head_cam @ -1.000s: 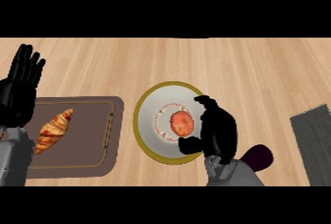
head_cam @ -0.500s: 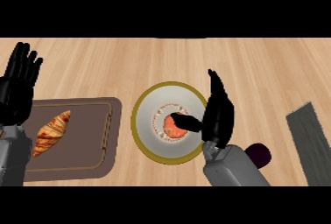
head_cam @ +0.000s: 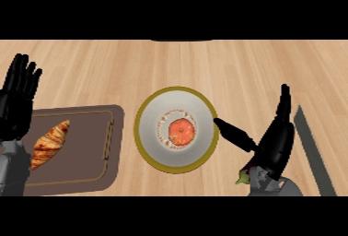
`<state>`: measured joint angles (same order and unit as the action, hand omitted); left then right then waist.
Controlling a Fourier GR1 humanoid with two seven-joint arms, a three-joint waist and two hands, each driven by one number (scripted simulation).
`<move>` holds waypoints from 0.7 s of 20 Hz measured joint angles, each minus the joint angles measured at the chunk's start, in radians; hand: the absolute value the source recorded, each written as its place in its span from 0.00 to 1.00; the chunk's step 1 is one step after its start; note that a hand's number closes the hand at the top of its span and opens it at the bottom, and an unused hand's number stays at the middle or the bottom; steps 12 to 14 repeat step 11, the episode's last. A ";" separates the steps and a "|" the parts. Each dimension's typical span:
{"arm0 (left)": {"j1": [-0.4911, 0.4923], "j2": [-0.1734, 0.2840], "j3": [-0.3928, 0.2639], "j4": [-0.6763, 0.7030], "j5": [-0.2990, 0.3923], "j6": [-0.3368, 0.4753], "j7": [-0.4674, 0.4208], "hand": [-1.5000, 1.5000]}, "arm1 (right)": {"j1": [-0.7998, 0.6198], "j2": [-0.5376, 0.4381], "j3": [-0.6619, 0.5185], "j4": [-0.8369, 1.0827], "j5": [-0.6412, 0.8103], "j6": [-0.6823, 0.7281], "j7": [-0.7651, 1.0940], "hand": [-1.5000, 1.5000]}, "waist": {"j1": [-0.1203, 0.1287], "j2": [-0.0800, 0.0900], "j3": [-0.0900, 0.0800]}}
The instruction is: Pick the squash from the placemat and place it in the bowl
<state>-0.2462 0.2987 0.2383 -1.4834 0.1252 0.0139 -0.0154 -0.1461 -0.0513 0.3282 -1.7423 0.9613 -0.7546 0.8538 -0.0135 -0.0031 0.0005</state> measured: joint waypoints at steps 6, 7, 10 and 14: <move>0.011 0.002 0.012 -0.019 0.007 0.000 0.002 0.50 | 0.276 -0.149 -0.035 -0.252 -0.221 -0.070 -0.142 0.00 | -0.005 -0.001 0.001; 0.019 0.003 0.015 -0.028 0.012 -0.004 0.002 0.50 | 0.319 -0.176 -0.046 -0.277 -0.274 -0.086 -0.182 0.00 | -0.005 -0.002 0.001; 0.014 0.001 0.015 -0.023 0.007 0.002 0.004 0.50 | 0.439 -0.249 -0.078 -0.338 -0.440 -0.123 -0.309 0.00 | -0.007 -0.001 0.002; 0.014 0.002 0.016 -0.029 0.008 0.005 0.012 0.50 | 0.483 -0.270 -0.091 -0.362 -0.493 -0.129 -0.353 0.00 | -0.008 -0.002 0.002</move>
